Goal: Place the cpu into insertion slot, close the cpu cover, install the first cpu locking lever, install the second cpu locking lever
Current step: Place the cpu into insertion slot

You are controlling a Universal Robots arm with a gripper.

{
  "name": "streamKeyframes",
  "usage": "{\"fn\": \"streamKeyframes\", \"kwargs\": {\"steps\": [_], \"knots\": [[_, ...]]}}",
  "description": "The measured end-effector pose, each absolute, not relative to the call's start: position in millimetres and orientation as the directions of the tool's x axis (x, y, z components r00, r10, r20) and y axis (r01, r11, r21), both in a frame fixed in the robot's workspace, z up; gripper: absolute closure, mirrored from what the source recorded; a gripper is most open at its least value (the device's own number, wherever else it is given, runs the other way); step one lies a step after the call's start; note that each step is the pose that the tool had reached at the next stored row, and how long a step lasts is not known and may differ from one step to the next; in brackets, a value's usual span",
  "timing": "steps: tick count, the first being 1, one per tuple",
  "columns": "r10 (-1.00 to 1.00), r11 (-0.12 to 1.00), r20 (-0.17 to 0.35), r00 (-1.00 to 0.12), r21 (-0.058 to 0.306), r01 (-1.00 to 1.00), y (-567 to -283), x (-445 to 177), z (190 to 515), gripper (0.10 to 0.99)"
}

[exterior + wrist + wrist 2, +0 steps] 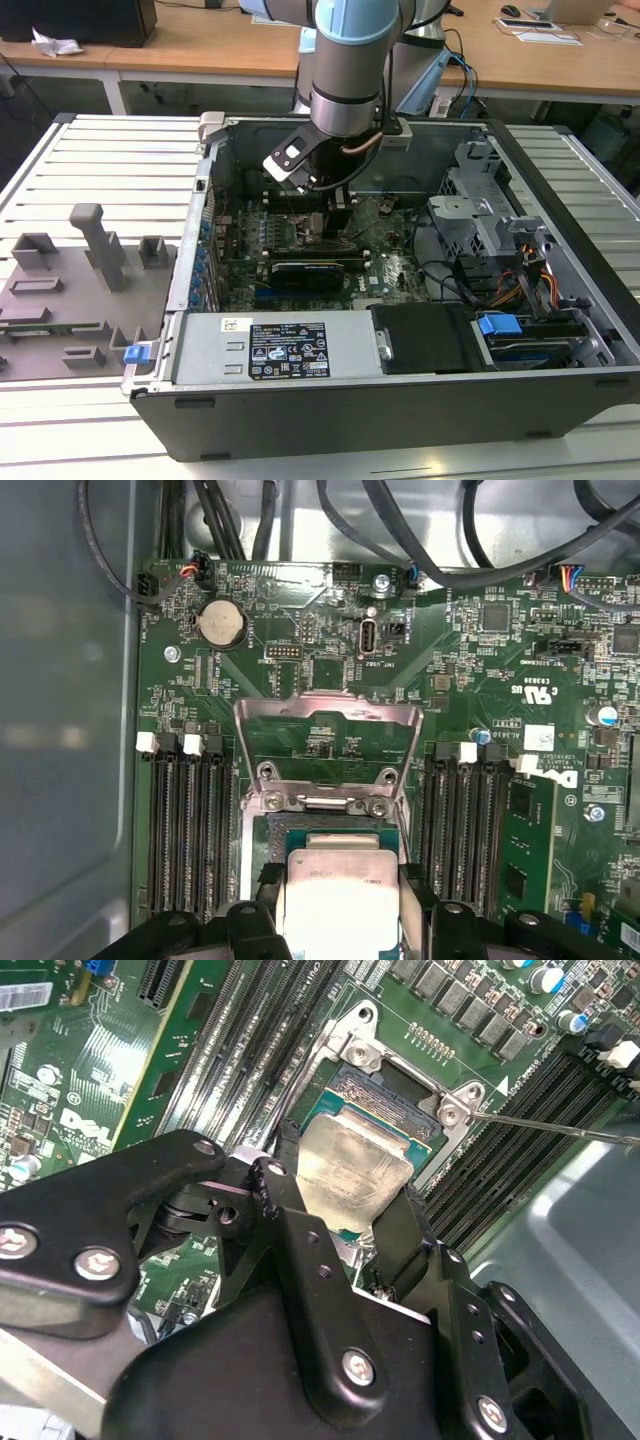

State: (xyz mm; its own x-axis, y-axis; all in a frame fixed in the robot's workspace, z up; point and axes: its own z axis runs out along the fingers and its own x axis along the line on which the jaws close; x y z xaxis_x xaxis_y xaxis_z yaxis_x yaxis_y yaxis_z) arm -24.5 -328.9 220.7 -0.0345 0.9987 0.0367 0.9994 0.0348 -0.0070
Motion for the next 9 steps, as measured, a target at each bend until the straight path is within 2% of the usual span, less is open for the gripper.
{"fn": "streamKeyframes", "kwargs": {"steps": [9], "knots": [[0.999, 0.035, 0.037, -0.035, -0.007, 0.999, -326.0, -24.5, 219.8, 0.545]]}}
